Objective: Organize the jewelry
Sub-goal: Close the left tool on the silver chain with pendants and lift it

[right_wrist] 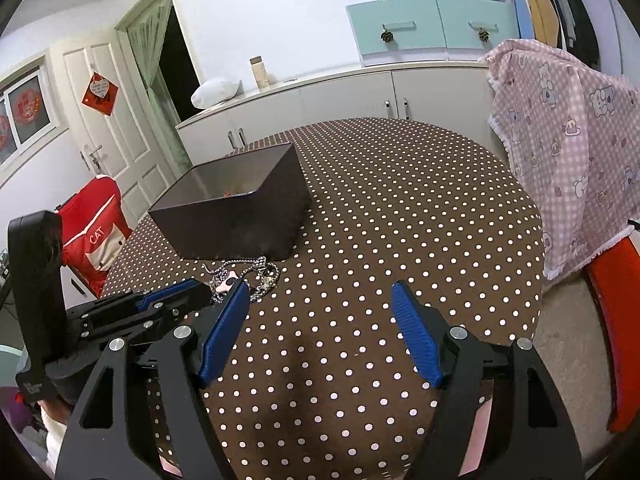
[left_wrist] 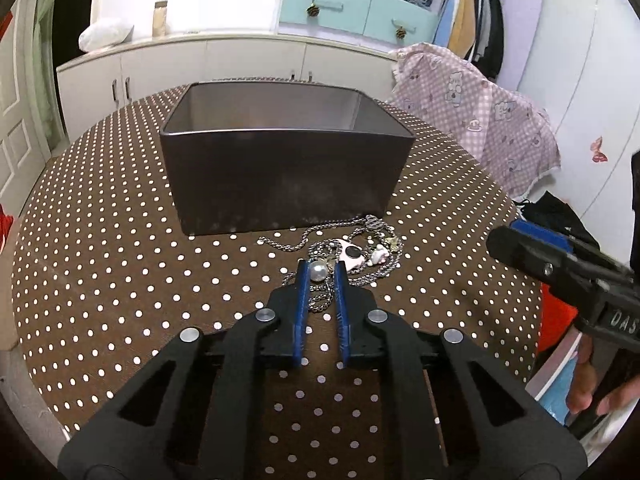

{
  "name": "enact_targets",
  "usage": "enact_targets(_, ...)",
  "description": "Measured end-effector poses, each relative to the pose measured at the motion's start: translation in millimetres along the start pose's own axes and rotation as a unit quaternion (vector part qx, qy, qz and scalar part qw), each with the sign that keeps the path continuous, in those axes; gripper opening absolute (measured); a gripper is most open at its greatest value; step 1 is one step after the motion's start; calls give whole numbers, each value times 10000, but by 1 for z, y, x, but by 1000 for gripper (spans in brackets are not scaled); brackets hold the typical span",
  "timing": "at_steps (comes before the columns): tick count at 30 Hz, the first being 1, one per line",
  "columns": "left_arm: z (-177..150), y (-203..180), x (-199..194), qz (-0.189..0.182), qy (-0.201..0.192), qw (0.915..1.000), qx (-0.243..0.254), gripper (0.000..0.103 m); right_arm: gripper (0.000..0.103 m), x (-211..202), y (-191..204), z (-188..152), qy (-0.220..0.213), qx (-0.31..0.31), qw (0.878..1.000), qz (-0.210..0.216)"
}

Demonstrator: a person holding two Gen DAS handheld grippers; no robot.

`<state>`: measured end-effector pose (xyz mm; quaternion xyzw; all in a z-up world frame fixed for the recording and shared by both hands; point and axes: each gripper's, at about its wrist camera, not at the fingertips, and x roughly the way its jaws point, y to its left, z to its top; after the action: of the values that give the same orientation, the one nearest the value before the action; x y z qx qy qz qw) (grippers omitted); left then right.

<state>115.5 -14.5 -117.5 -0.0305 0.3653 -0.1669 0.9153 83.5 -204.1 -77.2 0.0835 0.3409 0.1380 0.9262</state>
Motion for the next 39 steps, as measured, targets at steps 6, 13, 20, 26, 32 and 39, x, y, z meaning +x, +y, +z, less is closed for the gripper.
enact_targets(6,3,-2,3,-26,90,9999,45,13,70,0,-2,-3,41,63,10000,30)
enact_targets(13,8,-7,7,81,210,9997,134,13,70,-1,-8,-4,57,116,9999,27)
enact_targets(20,13,-7,10,174,268,9992,224,13,70,-2,-16,-4,83,194,9998,-19)
enact_targets(26,17,-6,14,184,338,9987,324,13,70,0,-17,-4,116,178,9998,-19)
enact_targets(32,19,-7,13,41,284,9989,369,10,70,3,-16,-3,158,157,9998,13)
enact_targets(39,14,1,-8,-304,-195,9988,322,8,70,4,-12,-2,162,84,9998,55)
